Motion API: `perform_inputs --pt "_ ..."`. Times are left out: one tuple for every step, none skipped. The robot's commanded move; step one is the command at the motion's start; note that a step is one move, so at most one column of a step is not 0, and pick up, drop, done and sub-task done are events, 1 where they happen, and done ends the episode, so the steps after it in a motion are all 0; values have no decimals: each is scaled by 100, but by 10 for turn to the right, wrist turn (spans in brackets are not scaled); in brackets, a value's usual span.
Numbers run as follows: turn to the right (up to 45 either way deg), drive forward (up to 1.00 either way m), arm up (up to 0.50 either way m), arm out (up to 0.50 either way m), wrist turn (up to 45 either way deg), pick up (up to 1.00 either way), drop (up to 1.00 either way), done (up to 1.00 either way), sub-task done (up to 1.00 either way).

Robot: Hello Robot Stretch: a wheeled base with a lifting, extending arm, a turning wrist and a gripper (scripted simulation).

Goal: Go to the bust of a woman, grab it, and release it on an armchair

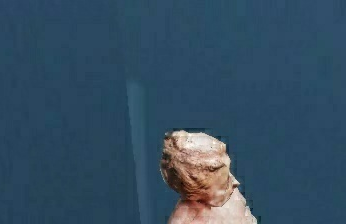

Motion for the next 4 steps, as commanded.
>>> perform_inputs --pt "450 0 0 0 0 0 0 0 0" --pt "450 0 0 0 0 0 0 0 0" --pt "270 0 0 0 0 0 0 0 0" --pt "0 30 0 0 0 0 0 0 0"
